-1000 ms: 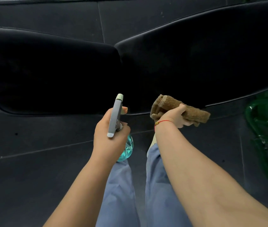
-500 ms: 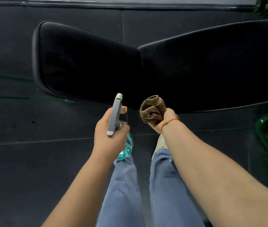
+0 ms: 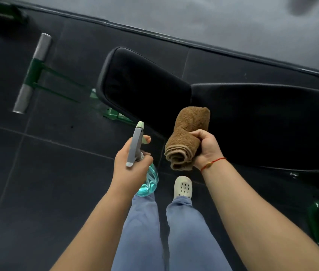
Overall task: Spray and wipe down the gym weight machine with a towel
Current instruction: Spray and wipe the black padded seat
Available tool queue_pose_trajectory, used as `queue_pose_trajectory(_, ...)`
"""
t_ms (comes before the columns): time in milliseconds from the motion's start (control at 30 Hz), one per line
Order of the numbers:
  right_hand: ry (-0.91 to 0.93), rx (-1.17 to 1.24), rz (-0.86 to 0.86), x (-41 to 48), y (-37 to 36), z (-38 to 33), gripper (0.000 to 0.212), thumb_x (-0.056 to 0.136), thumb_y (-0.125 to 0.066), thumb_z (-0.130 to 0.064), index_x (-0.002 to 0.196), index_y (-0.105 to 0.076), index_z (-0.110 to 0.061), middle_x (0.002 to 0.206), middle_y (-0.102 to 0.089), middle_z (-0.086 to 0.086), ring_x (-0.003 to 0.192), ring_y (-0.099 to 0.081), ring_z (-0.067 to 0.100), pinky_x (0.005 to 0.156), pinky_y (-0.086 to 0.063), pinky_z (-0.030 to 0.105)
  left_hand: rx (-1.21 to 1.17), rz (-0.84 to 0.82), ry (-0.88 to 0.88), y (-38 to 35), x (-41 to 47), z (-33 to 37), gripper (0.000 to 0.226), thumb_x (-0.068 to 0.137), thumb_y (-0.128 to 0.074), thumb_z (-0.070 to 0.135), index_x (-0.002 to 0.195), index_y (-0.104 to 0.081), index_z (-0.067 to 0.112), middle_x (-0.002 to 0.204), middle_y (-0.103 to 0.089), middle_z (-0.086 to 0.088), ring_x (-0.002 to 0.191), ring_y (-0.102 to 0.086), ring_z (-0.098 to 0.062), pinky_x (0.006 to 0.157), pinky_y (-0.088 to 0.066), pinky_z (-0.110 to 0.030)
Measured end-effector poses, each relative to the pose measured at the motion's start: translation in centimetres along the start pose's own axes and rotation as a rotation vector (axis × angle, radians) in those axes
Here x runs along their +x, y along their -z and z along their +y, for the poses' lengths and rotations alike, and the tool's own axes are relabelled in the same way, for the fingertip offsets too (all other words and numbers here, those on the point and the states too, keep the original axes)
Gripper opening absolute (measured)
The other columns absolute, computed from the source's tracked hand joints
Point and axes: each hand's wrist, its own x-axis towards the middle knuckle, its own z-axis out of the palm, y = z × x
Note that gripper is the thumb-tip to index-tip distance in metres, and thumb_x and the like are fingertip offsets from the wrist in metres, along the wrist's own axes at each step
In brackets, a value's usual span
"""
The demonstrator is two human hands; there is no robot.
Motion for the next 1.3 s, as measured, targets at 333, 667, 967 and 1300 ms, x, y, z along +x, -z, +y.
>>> queue_pose_trajectory(333,0.06,-0.161,-0.127,-10.8,-2.1,-2.9,0.079,0.061,-0.074,-0.012,0.137,-0.054,-0.01,0.128,-0.065,0.02,0.11,-0.067,0.041,0.096,-0.052,0.058,-0.13,0.196,0.01,3.1,-8.0,3.6,0.039,0.09,-0.062,-0.007,0.112,-0.065,0.025,0.107,-0.064,-0.02,0.095,-0.066,-0.038,0.052,-0.05,-0.009)
queue_pose_trajectory(667,0.1,-0.131,-0.184,-16.2,-7.2,1.1,0.07,0.073,-0.081,-0.041,0.133,-0.058,-0.012,0.123,-0.069,0.018,0.101,-0.072,0.036,0.088,-0.058,0.054,-0.154,0.21,-0.006,12.6,-9.8,4.2,0.044,0.084,-0.062,-0.008,0.106,-0.067,0.029,0.103,-0.066,-0.021,0.086,-0.064,-0.033,0.087,-0.057,-0.049)
queue_pose_trajectory(967,0.276,-0.125,-0.145,-16.8,-19.3,8.7,0.057,0.083,-0.073,-0.026,0.135,-0.055,-0.01,0.126,-0.067,0.018,0.106,-0.069,0.038,0.085,-0.057,0.051,-0.15,-0.004,-0.075,28.6,-5.1,1.2,0.037,0.085,-0.062,-0.009,0.104,-0.07,0.022,0.092,-0.064,-0.011,0.078,-0.056,-0.025,0.074,-0.052,-0.035)
queue_pose_trajectory(1300,0.29,-0.006,-0.021,-18.2,-27.5,17.8,0.044,0.088,-0.068,-0.019,0.13,-0.059,-0.009,0.121,-0.068,0.019,0.107,-0.066,0.04,0.087,-0.054,0.053,-0.014,-0.132,-0.124,41.1,0.1,0.1,0.047,0.084,-0.058,-0.007,0.1,-0.071,0.036,0.064,-0.05,-0.001,0.073,-0.055,-0.023,0.069,-0.048,-0.035)
